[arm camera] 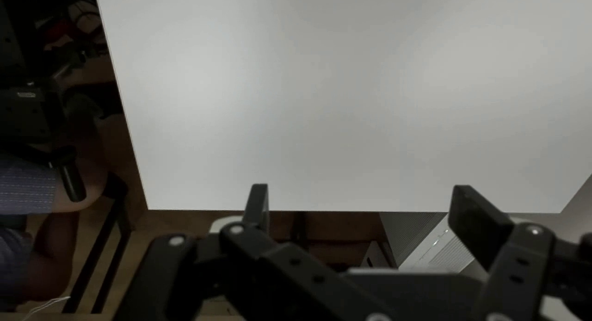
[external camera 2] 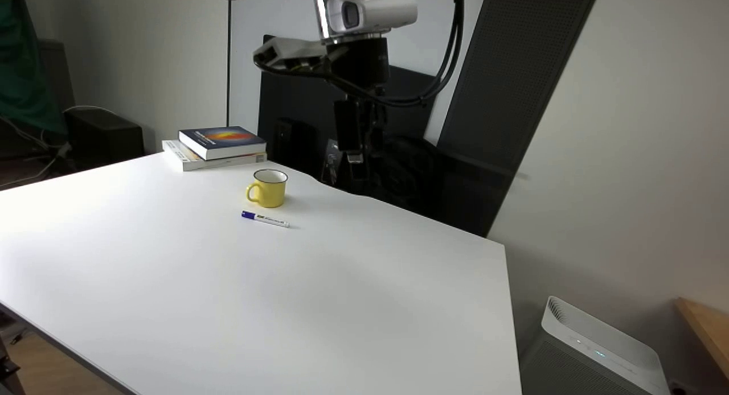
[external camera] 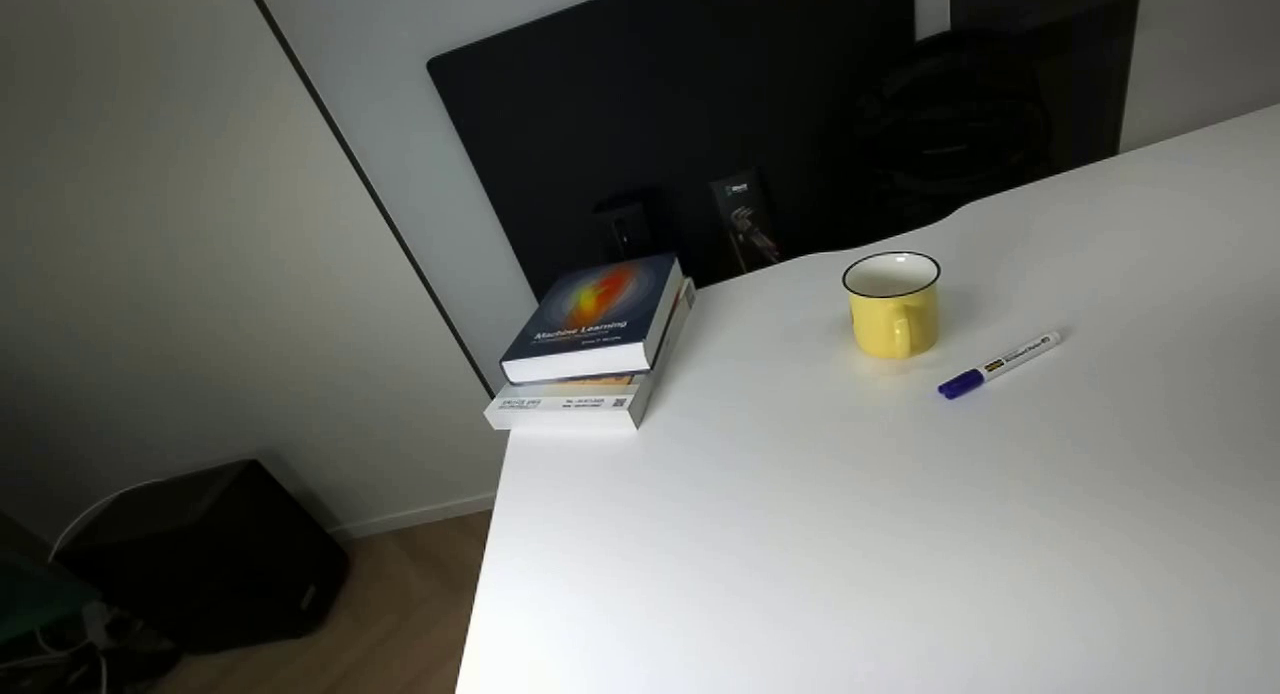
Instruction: Put the blue marker inside the yellow mug
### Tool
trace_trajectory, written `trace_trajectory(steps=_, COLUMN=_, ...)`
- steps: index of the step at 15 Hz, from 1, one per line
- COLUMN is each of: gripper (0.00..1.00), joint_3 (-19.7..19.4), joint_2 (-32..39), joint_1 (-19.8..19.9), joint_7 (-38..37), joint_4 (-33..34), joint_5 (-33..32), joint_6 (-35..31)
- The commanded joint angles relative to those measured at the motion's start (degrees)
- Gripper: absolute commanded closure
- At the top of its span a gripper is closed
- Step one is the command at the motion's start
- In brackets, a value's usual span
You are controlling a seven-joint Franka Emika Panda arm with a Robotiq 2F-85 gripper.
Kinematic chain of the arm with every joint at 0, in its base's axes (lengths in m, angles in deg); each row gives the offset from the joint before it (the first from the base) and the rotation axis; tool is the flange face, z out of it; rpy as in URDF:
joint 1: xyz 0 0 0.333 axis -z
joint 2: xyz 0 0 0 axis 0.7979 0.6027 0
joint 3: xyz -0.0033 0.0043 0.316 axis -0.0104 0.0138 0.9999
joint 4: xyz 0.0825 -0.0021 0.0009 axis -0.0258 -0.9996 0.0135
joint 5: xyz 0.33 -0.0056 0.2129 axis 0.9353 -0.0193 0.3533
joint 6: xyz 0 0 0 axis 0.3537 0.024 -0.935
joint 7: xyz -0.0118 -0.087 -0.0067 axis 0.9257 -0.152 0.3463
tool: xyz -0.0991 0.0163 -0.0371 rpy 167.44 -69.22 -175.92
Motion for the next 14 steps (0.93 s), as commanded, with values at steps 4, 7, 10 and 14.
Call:
trace_trajectory(steps=4, gripper=0.00, joint_3=-4.42, joint_2=15.30, joint_1=-5.70, joint_7=-2.43, joint_4=16.33, joint_5=-1.39, joint_6=2.86)
trace_trajectory(steps=7, gripper=0.00, joint_3=-6.20, joint_2=21.07, joint_1=-9.20, joint_7=-0.11, joint_4=23.00, joint_5=-1.12, joint_6=5.10)
trace_trajectory(steps=10, gripper=0.00, joint_3=-7.44, joint_2=26.68, joint_1=-12.33, joint_7=2.29, joint_4=29.76, joint_5=-0.13, joint_6=7.40)
trace_trajectory(steps=14, gripper=0.00, joint_3=-8.63, joint_2=33.35, joint_1=-15.44, joint_7=5.47, joint_4=38.20, joint_5=0.88, joint_6=10.09)
